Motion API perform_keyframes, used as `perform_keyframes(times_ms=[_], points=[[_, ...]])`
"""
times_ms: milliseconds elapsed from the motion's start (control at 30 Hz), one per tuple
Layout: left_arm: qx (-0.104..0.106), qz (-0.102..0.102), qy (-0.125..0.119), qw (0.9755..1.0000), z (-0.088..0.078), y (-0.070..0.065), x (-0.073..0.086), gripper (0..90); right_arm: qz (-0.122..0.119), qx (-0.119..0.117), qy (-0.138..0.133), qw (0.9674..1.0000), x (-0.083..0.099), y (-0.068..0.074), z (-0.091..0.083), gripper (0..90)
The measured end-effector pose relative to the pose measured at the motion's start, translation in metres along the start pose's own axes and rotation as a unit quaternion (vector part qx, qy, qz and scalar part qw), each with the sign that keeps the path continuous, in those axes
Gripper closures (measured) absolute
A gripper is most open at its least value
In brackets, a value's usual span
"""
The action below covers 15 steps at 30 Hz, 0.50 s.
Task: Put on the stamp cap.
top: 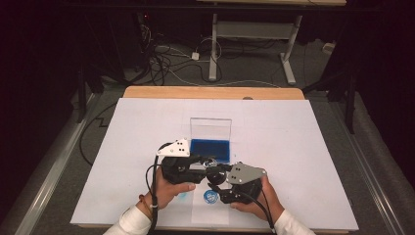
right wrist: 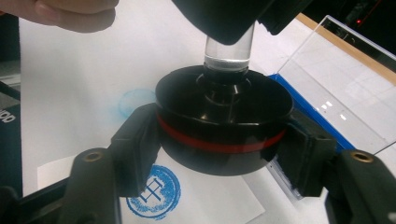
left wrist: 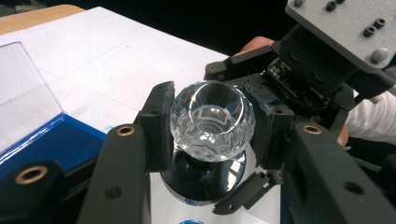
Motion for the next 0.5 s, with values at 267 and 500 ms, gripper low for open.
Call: perform_keyframes(times_ms=[267,500], points=[[-0.009,0.012,-0.008,0.9998,-0.007,-0.003,-0.005,54.9,0.006,-0.01,0.01,0.9999,0.004,0.002,0.004,30.0],[-0.021,0.02,-0.007,0.9996,-0.013,-0.004,-0.007,54.9,0.006,-0.007,0.015,0.9998,0.005,0.001,0.004,26.7]])
Point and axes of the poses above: each handheld gripper's, and its own axes: z roughly forward along the jaws, x roughly out of its underside, y roughly to its left, the point moved 3 cm from there along z, roughly forward along the jaws, and after that the axes turned 14 degrees about x, right-handed, at the moved point
